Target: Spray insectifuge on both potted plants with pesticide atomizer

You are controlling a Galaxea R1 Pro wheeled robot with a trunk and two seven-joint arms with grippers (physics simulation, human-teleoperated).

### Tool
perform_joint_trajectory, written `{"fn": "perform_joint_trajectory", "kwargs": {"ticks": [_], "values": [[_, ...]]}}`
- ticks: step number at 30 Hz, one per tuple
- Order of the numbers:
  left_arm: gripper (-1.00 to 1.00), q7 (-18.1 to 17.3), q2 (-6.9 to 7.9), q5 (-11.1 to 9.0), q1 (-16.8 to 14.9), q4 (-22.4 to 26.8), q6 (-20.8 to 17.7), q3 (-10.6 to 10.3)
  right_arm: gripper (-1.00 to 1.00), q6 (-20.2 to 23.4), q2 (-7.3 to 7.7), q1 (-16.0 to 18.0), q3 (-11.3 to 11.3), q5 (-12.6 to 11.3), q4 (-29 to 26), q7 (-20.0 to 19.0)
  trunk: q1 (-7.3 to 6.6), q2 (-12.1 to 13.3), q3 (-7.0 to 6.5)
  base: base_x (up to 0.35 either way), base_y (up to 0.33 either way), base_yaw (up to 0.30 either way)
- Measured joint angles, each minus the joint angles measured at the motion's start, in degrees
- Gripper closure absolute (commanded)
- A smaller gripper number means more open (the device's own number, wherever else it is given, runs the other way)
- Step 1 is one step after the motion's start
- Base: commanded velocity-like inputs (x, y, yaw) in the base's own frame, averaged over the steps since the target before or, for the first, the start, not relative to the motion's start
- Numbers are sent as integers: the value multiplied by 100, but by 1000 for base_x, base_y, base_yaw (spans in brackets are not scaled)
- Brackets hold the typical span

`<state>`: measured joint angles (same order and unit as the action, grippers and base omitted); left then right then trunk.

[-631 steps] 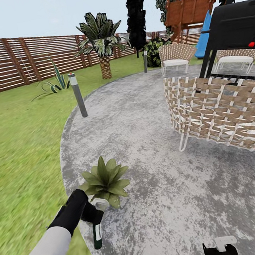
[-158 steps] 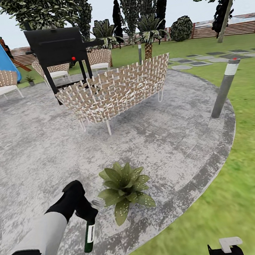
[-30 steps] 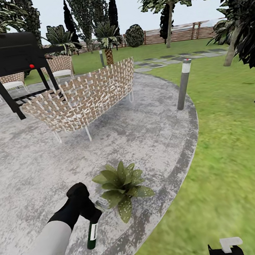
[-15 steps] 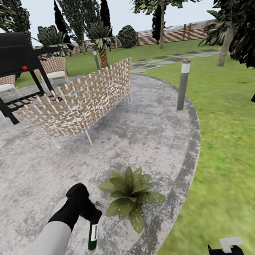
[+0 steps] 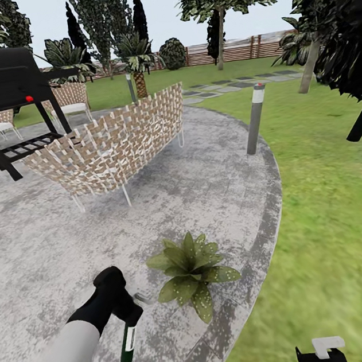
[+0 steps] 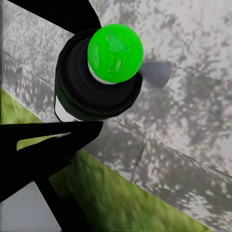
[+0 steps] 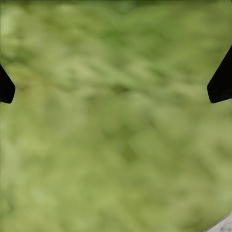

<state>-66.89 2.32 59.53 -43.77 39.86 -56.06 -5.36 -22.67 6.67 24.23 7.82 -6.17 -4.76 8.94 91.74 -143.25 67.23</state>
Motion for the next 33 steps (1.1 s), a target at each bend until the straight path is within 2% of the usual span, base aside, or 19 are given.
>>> {"fn": "perform_joint_trajectory", "kwargs": {"ticks": [3,8,12,16,18,19,21,25,29,33], "values": [[100,10,-11,-2,190,40,16,-26,-100,0,0,0,1,0,-1,0,0,0,0,-1,1,0],[100,44,10,-1,246,65,25,7,-100,0,0,0,8,7,17,9,0,0,-1,0,0,0],[100,312,94,-53,290,50,13,60,-100,0,0,0,10,9,65,12,0,0,0,0,0,0],[100,693,43,-167,488,49,15,72,-100,0,0,0,10,9,69,11,0,0,0,0,0,0],[100,751,32,-333,532,53,162,93,-100,0,0,0,10,9,69,14,0,0,0,0,0,0],[100,770,39,-549,563,25,416,148,-100,0,0,0,9,9,69,15,0,0,0,0,0,0],[100,837,72,-761,607,4,771,247,-100,0,-5,0,10,9,69,13,0,0,0,0,0,0],[100,1093,62,-838,655,40,908,505,-100,0,-8,0,10,9,69,10,0,0,0,0,0,0],[100,1188,44,-863,660,64,927,775,-100,2,-9,-1,10,9,68,9,0,0,0,0,160,0],[100,1203,31,-868,660,67,940,836,-100,1,-8,-1,10,9,68,10,0,0,0,0,116,-101]]}}
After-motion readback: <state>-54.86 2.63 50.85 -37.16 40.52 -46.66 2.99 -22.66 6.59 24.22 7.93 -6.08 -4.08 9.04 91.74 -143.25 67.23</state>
